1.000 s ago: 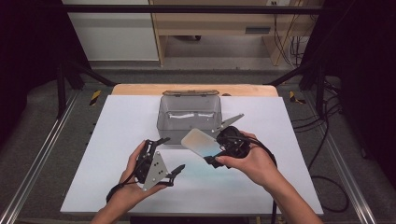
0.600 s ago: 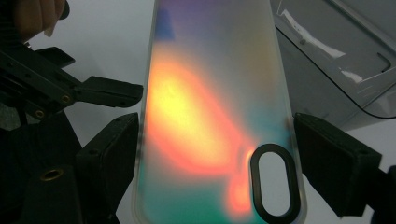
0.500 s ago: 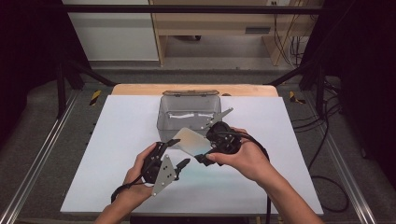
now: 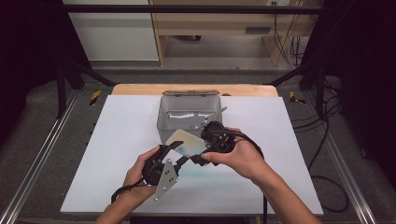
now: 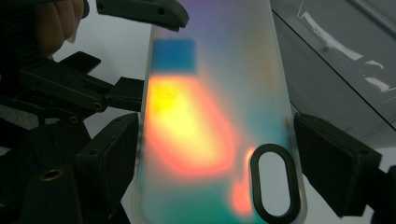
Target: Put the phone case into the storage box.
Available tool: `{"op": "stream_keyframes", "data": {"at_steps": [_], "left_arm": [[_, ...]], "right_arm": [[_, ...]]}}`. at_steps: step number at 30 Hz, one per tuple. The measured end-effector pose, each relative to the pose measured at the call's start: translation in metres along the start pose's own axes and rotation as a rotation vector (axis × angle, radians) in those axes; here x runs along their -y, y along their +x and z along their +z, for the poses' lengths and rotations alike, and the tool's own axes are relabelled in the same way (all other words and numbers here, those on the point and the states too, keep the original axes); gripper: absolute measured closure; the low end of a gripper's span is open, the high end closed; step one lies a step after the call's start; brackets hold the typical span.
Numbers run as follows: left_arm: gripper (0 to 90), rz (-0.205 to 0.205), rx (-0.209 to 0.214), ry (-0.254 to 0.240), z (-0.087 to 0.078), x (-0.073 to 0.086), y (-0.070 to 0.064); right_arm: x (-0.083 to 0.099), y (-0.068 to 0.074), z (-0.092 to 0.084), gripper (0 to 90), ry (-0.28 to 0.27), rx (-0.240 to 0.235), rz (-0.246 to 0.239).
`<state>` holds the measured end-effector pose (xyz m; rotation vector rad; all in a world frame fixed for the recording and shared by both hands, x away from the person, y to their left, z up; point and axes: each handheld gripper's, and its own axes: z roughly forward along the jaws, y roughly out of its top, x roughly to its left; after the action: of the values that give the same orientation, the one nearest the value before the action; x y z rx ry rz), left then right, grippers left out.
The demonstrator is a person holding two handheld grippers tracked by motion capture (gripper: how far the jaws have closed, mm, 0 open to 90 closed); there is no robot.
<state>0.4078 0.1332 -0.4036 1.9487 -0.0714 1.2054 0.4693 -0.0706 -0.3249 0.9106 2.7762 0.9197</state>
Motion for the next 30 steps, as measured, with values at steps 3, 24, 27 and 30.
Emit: {"op": "stream_keyframes", "data": {"at_steps": [3, 24, 27, 30], "left_arm": [[52.1, 0.015, 0.000, -0.001, -0.0001, 0.0006, -0.0015], [61.1, 0.060, -0.011, -0.012, -0.0028, 0.0028, -0.0035], [61.6, 0.071, -0.010, -0.010, -0.0027, 0.0030, -0.0043], [62.1, 0.076, -0.013, -0.003, -0.0026, 0.0037, -0.0049]], "right_arm": [[-0.0011, 0.0004, 0.0005, 17.7, 0.001, -0.005, 0.004], [-0.0064, 0.0017, 0.0048, 17.7, 0.007, -0.031, 0.006], [-0.0068, 0.0018, 0.0057, 17.6, 0.008, -0.034, 0.006], [-0.0074, 0.0023, 0.0063, 17.6, 0.012, -0.039, 0.006]]}}
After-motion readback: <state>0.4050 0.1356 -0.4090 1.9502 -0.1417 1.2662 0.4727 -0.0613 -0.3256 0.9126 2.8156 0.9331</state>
